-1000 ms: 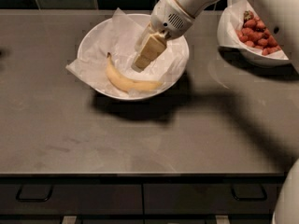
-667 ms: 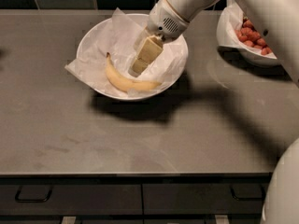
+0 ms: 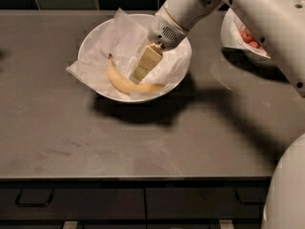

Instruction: Pick banana from white bowl

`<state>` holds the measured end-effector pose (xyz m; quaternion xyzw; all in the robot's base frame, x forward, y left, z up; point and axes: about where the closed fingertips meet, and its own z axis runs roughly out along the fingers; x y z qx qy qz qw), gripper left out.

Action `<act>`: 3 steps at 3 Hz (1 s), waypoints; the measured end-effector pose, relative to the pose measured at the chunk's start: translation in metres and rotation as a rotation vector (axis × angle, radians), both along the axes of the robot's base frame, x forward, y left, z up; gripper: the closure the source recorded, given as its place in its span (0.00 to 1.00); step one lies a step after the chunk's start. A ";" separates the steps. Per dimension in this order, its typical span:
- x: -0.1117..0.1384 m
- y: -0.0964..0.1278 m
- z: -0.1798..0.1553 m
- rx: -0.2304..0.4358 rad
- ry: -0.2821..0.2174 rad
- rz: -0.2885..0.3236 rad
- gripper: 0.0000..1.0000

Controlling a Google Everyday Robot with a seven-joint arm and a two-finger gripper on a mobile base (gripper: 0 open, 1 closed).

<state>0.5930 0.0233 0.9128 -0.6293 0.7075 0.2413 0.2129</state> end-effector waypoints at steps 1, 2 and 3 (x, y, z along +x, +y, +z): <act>0.003 -0.004 -0.013 -0.022 -0.009 -0.031 0.32; 0.006 -0.006 -0.023 -0.036 -0.021 -0.046 0.31; 0.007 -0.007 -0.031 -0.046 -0.029 -0.056 0.31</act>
Offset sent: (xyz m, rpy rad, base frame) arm 0.0091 -0.0127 -0.0319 -0.0528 -0.0396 -0.0689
